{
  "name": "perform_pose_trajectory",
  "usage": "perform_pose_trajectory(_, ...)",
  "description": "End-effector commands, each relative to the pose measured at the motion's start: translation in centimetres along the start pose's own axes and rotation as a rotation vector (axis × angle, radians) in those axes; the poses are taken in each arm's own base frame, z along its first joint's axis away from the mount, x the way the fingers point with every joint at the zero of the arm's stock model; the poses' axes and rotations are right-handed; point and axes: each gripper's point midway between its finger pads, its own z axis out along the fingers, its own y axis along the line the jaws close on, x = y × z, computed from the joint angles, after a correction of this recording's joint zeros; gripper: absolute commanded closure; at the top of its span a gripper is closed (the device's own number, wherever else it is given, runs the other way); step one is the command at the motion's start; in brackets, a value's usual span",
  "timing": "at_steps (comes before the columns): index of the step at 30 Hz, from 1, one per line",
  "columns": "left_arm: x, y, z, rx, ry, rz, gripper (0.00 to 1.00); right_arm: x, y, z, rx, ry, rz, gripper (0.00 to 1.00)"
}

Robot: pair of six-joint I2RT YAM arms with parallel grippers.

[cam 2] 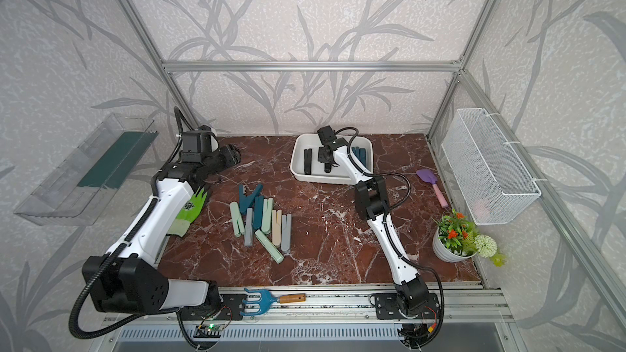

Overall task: Put the pruning pliers into the storage box
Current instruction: Adjust the pruning pliers in the storage box.

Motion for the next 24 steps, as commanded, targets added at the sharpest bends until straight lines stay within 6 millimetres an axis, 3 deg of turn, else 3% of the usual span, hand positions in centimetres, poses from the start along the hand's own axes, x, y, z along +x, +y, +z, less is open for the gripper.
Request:
perform_pose_trajectory(1,0.7,0.6,0.4,-0.014,0.029,0.010,0.37,0.2,0.8,0.1,-0.045,0.009,-0.028,0.69)
perform_pose_trajectory(7,0.7,0.7,0.1,-0.019,0.027,0.013,0.37,-0.7,1.6,-1.2,-0.073,-0.015,-0.029,0.40)
perform_pose_trajectory(10,0.9,0.6,0.2,-0.012,0.034,0.009,0.37,-1.4,2.0,-2.2,-0.085,-0.027,-0.022,0.33)
perform_pose_trajectory(13,1.1,0.6,0.1,-0.006,0.037,0.007,0.37,-1.6,1.9,-3.0,-0.081,-0.024,-0.007,0.33)
perform_pose_trajectory(16,1.2,0.4,-0.1,0.003,0.037,0.004,0.37,-0.3,1.6,-2.9,-0.069,0.018,0.010,0.34)
perform_pose_trajectory(20,1.2,0.4,-0.4,0.008,0.033,0.003,0.37,1.5,1.3,-1.8,-0.059,0.052,0.042,0.45)
perform_pose_trajectory(24,1.1,0.4,-0.9,0.005,0.029,0.011,0.37,1.5,1.9,-1.6,-0.074,0.047,0.060,0.57)
